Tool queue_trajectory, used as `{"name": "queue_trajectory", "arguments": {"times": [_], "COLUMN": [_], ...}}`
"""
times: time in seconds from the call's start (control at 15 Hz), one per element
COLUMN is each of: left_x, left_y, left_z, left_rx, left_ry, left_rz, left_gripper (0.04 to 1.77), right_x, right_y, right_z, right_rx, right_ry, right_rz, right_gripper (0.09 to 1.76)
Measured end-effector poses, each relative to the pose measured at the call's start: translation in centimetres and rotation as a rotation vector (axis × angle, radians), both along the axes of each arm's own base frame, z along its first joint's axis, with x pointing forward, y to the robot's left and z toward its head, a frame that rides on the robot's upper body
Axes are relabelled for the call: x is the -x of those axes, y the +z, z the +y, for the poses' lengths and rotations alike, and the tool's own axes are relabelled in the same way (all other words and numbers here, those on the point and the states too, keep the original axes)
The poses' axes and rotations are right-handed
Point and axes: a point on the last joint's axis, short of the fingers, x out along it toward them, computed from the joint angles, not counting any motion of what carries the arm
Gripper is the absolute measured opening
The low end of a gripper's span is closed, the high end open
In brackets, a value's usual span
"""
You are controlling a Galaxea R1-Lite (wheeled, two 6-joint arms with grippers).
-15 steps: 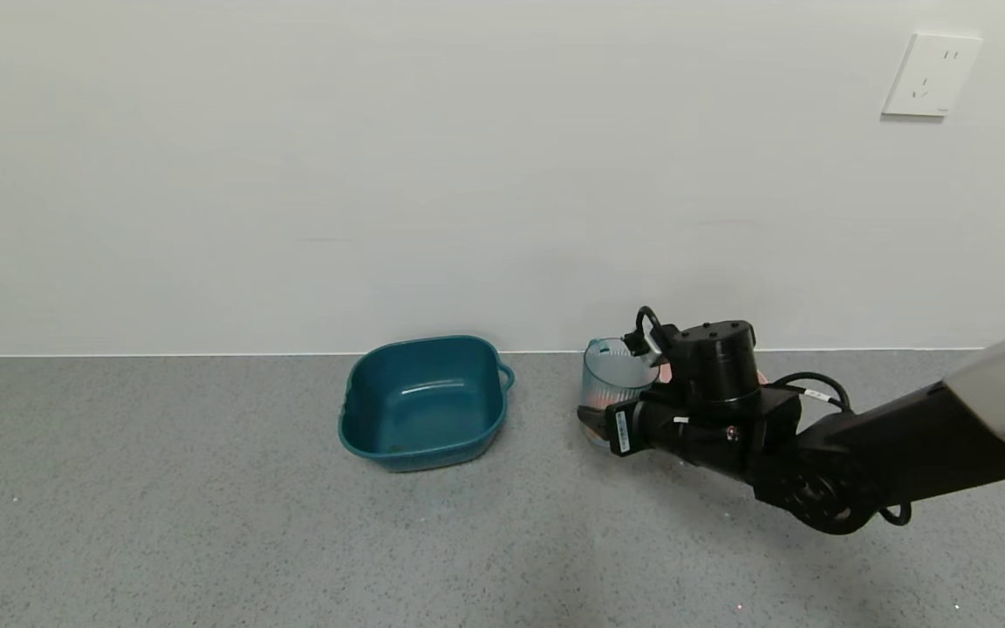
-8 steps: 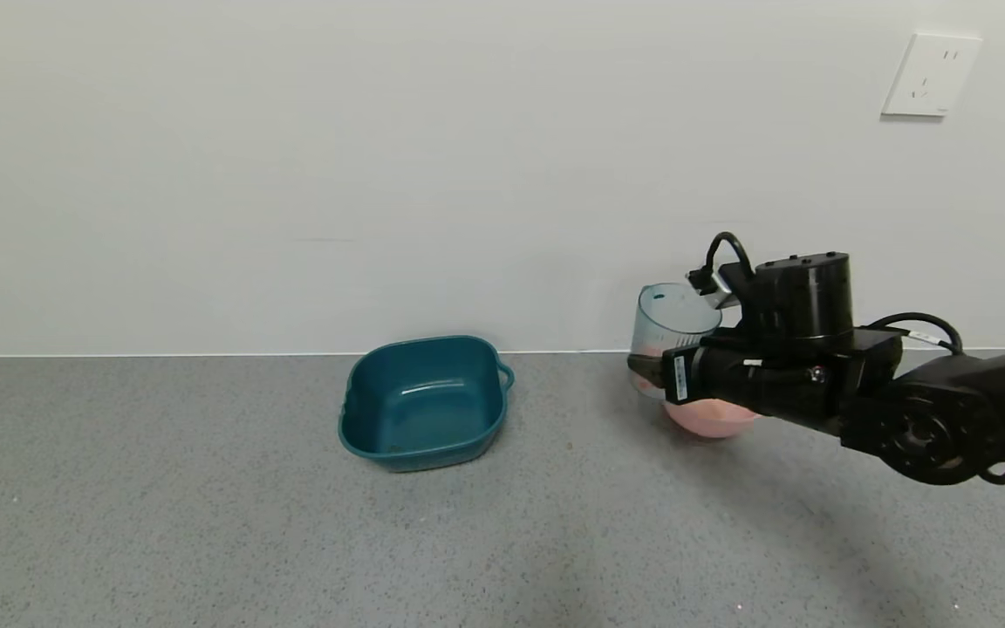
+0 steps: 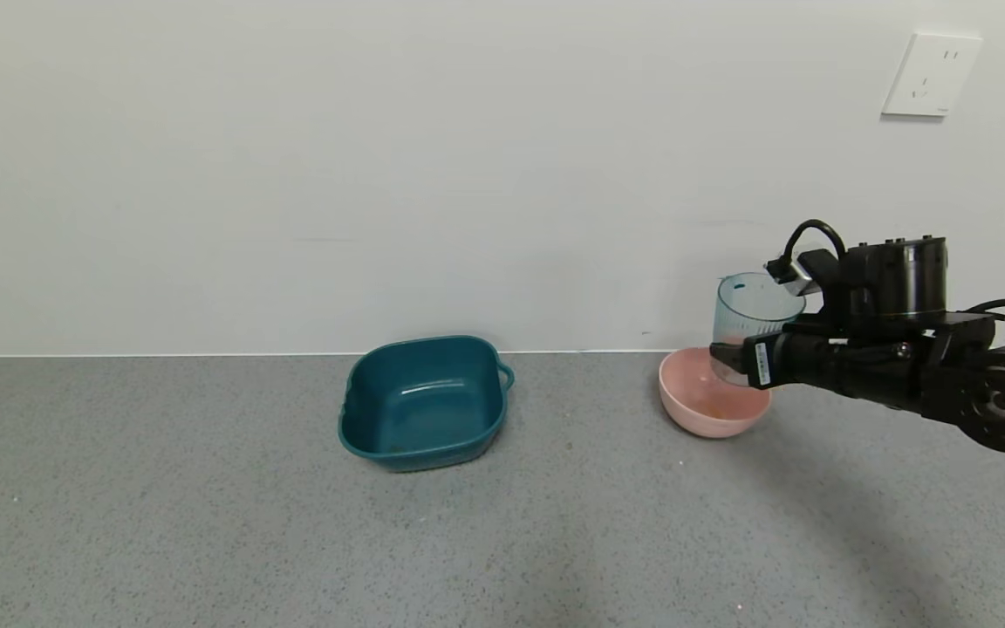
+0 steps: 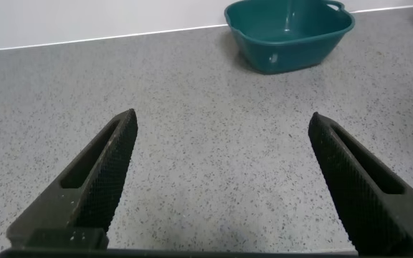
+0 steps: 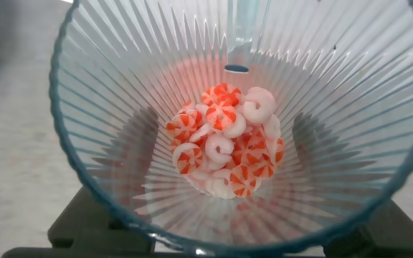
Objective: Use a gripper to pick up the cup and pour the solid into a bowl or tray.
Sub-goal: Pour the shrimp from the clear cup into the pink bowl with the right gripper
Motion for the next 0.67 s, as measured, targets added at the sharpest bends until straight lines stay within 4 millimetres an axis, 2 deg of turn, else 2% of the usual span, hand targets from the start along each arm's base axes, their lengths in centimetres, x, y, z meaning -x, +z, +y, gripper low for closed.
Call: {"name": "queue_trajectory", "arguments": {"times": [0.27, 0.67], "left_x": [0.0, 0.0], "left_y": [0.0, 0.0], "left_z": [0.0, 0.0], "left_rx": [0.0, 0.0], "left_ry": [0.0, 0.0], "left_rz": [0.0, 0.0], "left_gripper": [1.72, 1.72], "right_x": [-0.7, -1.7], "right_y": [-0.3, -0.2], "right_z": [-3.3, -6.5], "right_rx": [0.101, 0.321], "right_ry": [-0.048, -0.044], "right_rz": [-0.008, -0.039], "right_gripper": [1.32, 1.32]}}
